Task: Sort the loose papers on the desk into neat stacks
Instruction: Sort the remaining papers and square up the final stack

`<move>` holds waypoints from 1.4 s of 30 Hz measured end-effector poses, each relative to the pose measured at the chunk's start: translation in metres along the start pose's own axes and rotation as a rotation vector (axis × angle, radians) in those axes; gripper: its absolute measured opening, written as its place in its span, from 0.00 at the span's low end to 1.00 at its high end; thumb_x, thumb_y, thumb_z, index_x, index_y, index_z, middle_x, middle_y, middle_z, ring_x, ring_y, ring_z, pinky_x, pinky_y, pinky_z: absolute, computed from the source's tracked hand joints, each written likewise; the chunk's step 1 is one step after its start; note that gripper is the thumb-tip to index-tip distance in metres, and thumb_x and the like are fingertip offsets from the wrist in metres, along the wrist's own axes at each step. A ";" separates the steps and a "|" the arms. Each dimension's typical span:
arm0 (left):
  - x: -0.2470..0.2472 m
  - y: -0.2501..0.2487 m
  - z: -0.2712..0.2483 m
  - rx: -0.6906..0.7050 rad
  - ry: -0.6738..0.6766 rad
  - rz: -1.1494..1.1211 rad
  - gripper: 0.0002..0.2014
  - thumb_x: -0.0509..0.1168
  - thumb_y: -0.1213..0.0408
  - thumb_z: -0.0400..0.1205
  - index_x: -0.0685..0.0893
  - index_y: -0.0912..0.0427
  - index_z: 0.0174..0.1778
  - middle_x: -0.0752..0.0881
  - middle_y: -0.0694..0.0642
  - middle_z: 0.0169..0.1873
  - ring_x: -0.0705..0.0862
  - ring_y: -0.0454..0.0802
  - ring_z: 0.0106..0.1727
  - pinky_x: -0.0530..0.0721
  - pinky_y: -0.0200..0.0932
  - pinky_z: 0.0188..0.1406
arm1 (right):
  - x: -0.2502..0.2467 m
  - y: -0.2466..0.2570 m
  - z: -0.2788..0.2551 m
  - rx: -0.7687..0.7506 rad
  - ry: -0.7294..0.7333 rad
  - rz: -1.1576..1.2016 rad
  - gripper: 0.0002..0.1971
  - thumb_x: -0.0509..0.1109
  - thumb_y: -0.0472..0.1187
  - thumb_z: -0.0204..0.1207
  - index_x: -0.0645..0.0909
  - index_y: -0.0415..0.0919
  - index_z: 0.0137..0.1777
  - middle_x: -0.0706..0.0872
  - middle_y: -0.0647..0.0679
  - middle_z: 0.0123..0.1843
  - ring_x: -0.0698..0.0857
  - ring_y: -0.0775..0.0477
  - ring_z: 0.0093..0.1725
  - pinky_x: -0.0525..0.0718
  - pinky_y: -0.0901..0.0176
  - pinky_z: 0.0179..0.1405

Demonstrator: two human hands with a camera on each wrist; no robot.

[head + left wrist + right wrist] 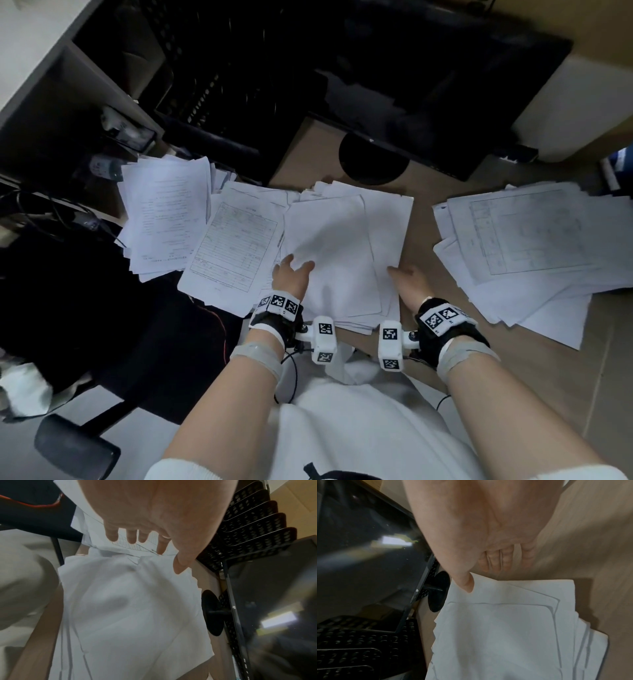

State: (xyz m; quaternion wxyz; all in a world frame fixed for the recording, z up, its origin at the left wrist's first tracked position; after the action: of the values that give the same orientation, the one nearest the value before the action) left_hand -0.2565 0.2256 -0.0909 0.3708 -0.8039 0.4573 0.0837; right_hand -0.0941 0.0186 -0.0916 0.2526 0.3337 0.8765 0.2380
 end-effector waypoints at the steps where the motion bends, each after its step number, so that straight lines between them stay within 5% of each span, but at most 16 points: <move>1: -0.002 0.002 0.005 -0.001 0.004 -0.007 0.39 0.71 0.48 0.74 0.69 0.54 0.82 0.65 0.61 0.84 0.70 0.63 0.80 0.68 0.60 0.80 | 0.003 0.000 0.003 0.018 0.000 -0.002 0.24 0.67 0.45 0.80 0.73 0.35 0.74 0.82 0.38 0.67 0.81 0.36 0.62 0.78 0.45 0.65; 5: -0.003 0.001 0.022 -0.009 0.043 -0.061 0.42 0.72 0.52 0.77 0.61 0.57 0.86 0.66 0.60 0.83 0.68 0.60 0.82 0.66 0.59 0.81 | 0.013 -0.021 0.041 0.038 -0.065 -0.057 0.30 0.71 0.53 0.64 0.77 0.45 0.67 0.87 0.49 0.59 0.86 0.40 0.58 0.84 0.45 0.61; 8: 0.004 -0.005 0.034 -0.040 0.102 -0.070 0.57 0.73 0.44 0.66 0.51 0.55 0.88 0.60 0.58 0.86 0.62 0.61 0.85 0.62 0.62 0.83 | 0.019 -0.045 0.068 0.099 -0.101 -0.062 0.43 0.71 0.59 0.53 0.74 0.45 0.73 0.86 0.48 0.64 0.85 0.39 0.62 0.83 0.40 0.65; 11: 0.010 -0.012 0.048 -0.096 0.135 -0.084 0.60 0.72 0.42 0.64 0.45 0.50 0.89 0.60 0.57 0.86 0.61 0.63 0.85 0.59 0.63 0.83 | 0.024 -0.042 0.069 0.141 -0.137 -0.119 0.49 0.70 0.62 0.51 0.71 0.46 0.77 0.83 0.45 0.70 0.83 0.36 0.67 0.81 0.38 0.66; 14: 0.014 -0.024 0.055 -0.080 0.188 0.053 0.59 0.67 0.41 0.62 0.48 0.51 0.89 0.61 0.58 0.86 0.58 0.65 0.85 0.55 0.61 0.82 | 0.031 -0.022 0.063 0.152 -0.159 -0.134 0.47 0.71 0.61 0.55 0.71 0.48 0.79 0.80 0.42 0.73 0.81 0.34 0.69 0.80 0.38 0.68; 18: 0.028 -0.035 0.061 -0.009 0.295 0.282 0.46 0.68 0.42 0.75 0.57 0.49 0.88 0.59 0.58 0.85 0.57 0.63 0.84 0.55 0.59 0.82 | 0.034 -0.005 0.061 0.175 -0.202 -0.130 0.42 0.74 0.50 0.70 0.64 0.45 0.84 0.73 0.41 0.80 0.75 0.34 0.75 0.74 0.39 0.74; 24: 0.031 -0.051 0.069 -0.033 0.338 0.311 0.46 0.69 0.44 0.78 0.50 0.42 0.88 0.57 0.60 0.84 0.57 0.64 0.84 0.58 0.64 0.82 | 0.035 -0.002 0.072 0.243 -0.220 -0.117 0.38 0.74 0.44 0.76 0.63 0.37 0.83 0.71 0.38 0.80 0.73 0.35 0.76 0.73 0.44 0.74; 29: 0.030 -0.055 0.064 -0.087 0.325 0.220 0.50 0.72 0.45 0.75 0.51 0.53 0.88 0.58 0.62 0.84 0.60 0.66 0.84 0.62 0.63 0.82 | 0.034 -0.005 0.076 0.287 -0.201 -0.121 0.33 0.77 0.43 0.74 0.72 0.31 0.76 0.80 0.36 0.73 0.80 0.34 0.70 0.77 0.48 0.66; 33: 0.048 -0.040 0.062 -0.132 0.351 0.202 0.58 0.70 0.33 0.57 0.63 0.51 0.85 0.69 0.58 0.81 0.70 0.61 0.79 0.70 0.62 0.77 | 0.023 -0.017 0.077 0.327 -0.209 -0.145 0.33 0.77 0.45 0.73 0.74 0.29 0.74 0.82 0.35 0.70 0.81 0.32 0.67 0.78 0.48 0.63; 38: 0.041 -0.053 0.044 -0.068 0.242 0.307 0.42 0.71 0.45 0.77 0.63 0.52 0.86 0.56 0.60 0.85 0.54 0.63 0.85 0.55 0.62 0.84 | 0.008 -0.023 0.073 0.331 -0.303 -0.190 0.37 0.75 0.47 0.72 0.68 0.34 0.78 0.76 0.34 0.74 0.76 0.31 0.71 0.77 0.41 0.67; 42: 0.030 -0.048 0.046 -0.107 0.183 0.242 0.48 0.71 0.46 0.73 0.56 0.53 0.87 0.58 0.61 0.83 0.58 0.64 0.83 0.58 0.62 0.82 | 0.013 -0.016 0.076 0.247 -0.296 -0.181 0.39 0.74 0.45 0.72 0.64 0.39 0.82 0.72 0.37 0.77 0.73 0.33 0.74 0.75 0.41 0.69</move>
State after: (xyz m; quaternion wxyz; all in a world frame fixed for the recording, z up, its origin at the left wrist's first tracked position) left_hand -0.1917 0.2509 -0.1123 0.2715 -0.7659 0.5775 0.0786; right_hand -0.0641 0.0364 -0.1622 0.3563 0.3134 0.8786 0.0535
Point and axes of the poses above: each hand's wrist, its own z-axis towards the middle knuckle, its own x-axis out of the palm, y = z × x, the point moved 5 cm from there along z, towards the middle knuckle
